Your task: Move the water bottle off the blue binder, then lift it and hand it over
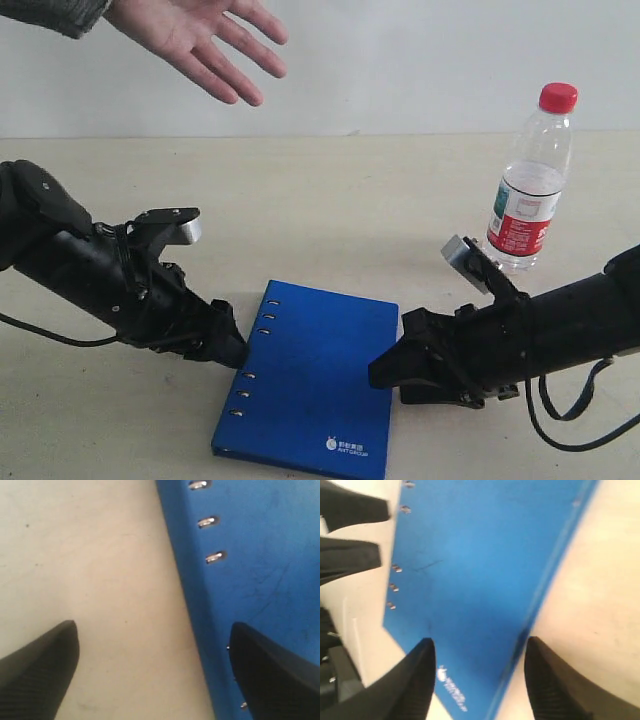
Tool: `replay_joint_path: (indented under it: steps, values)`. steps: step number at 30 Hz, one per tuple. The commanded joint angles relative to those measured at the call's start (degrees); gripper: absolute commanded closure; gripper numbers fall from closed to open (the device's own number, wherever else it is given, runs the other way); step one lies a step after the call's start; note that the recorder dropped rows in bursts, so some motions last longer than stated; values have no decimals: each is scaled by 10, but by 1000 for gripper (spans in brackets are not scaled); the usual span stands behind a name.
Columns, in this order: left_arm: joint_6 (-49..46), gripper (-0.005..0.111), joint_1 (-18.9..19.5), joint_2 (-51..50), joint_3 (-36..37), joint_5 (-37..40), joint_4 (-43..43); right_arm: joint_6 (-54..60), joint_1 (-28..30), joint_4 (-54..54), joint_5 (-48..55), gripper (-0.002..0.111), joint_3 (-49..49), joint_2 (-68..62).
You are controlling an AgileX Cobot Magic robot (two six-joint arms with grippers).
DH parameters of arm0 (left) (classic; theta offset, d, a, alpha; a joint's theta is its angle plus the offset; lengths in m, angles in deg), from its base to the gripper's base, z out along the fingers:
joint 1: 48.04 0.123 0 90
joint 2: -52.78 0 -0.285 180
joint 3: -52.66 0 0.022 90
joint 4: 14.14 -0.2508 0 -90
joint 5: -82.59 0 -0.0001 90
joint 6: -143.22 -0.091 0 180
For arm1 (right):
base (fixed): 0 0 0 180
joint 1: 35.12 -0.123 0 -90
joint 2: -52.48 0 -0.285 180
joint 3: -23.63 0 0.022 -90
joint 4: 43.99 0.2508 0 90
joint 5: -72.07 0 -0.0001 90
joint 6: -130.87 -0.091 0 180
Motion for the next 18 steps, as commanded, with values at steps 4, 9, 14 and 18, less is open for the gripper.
replay_joint_path:
  steps: [4, 9, 14, 18]
  values:
    - [6, 29, 2, 4, 1, 16, 15, -57, 0, -24, -43, 60, 1, 3]
    - [-71, 29, 1, -5, 1, 43, 148, -89, 0, -24, -58, 60, 1, 2]
    - [-217, 29, 1, -42, 1, 158, 343, -94, 0, -23, -25, 60, 1, -21]
    - [-240, 29, 1, -61, 1, 198, 381, -54, 0, -12, 23, 60, 1, -57]
